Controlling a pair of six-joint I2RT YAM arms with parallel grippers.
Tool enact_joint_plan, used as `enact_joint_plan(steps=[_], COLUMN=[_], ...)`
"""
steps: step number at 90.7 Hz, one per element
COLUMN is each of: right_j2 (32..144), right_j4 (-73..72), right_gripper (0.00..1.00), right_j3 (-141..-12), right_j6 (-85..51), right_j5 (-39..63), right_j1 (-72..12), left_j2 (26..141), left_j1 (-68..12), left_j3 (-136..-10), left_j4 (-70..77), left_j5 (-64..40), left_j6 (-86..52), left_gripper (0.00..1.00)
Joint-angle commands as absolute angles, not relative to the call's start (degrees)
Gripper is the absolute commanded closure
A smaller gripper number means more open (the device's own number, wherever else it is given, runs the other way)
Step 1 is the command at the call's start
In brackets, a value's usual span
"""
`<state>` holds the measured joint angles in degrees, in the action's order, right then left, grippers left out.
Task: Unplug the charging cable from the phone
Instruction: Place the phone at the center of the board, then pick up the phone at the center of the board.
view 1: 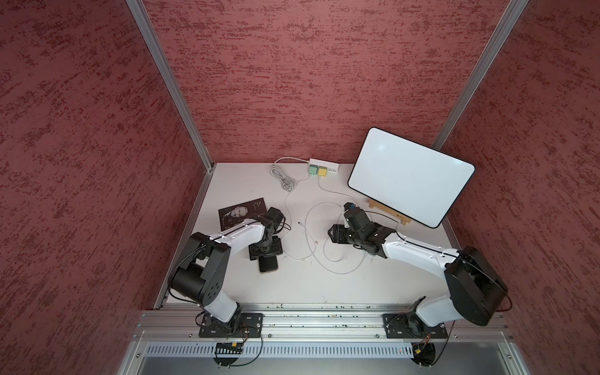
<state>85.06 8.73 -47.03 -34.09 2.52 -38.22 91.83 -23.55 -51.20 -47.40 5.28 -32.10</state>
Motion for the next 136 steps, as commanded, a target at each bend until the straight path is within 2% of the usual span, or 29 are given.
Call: enact_joint_plan(steps=[1, 14, 17, 42, 49, 51, 52, 56, 75, 95, 110, 119, 136], right_j2=[84.29, 83.87, 83.72, 81.41, 80.25, 79.76, 79.56, 78.71, 74.84, 70.4, 65.54, 66.02, 76.36], right_j4=[7.38, 8.05, 8.34, 11.89, 14.53, 15.32, 15.75, 17.61, 27.92, 36.26, 41.91, 44.71, 57.42], right_gripper=[0.37, 0.36, 0.36, 0.32, 0.27, 0.11, 0.06, 0.02, 0.01, 0.01, 0.01, 0.01, 0.01], right_j3=[-46.08, -46.04, -46.05, -47.01, -47.72, -47.97, -48.11, -48.78, -52.22, -53.8, -53.52, -55.68, -63.45], right_j6=[-34.39, -34.26, -34.27, -34.02, -33.85, -33.8, -33.82, -33.7, -34.52, -36.43, -43.5, -41.78, -46.95], right_j5=[2.83, 2.53, 2.47, -0.01, -1.69, -2.31, -2.61, -3.77, -10.92, -17.37, -23.24, -21.44, -21.67], right_j1=[-38.67, -38.67, -38.63, -38.61, -38.65, -38.67, -38.67, -38.67, -38.67, -36.88, -33.89, -31.99, -27.89], left_j2=[93.48, 93.61, 93.6, 90.86, 88.49, 87.54, 87.19, 85.54, 76.43, 65.79, 64.7, 65.13, 69.9], left_j1=[-23.82, -23.82, -23.77, -23.95, -23.99, -23.99, -23.95, -24.06, -23.58, -22.93, -23.66, -26.47, -37.08], left_j3=[-52.31, -52.58, -52.64, -52.78, -53.27, -53.44, -53.57, -54.03, -55.87, -55.94, -55.78, -55.4, -57.44], left_j4=[-47.19, -46.73, -46.63, -47.02, -47.84, -48.06, -48.11, -48.45, -47.01, -38.28, -33.25, -30.91, -28.72], left_j5=[9.56, 9.67, 9.51, 10.21, 11.15, 11.27, 11.35, 11.68, 12.44, 5.76, -0.49, -1.32, 3.55], left_j6=[-31.05, -31.37, -31.4, -33.66, -34.32, -34.49, -34.56, -34.95, -38.34, -39.96, -38.22, -38.33, -37.28], left_gripper=[0.29, 0.03, 0.0, 0.0, 0.0, 0.0, 0.0, 0.0, 0.0, 0.0, 0.0, 0.0, 0.0])
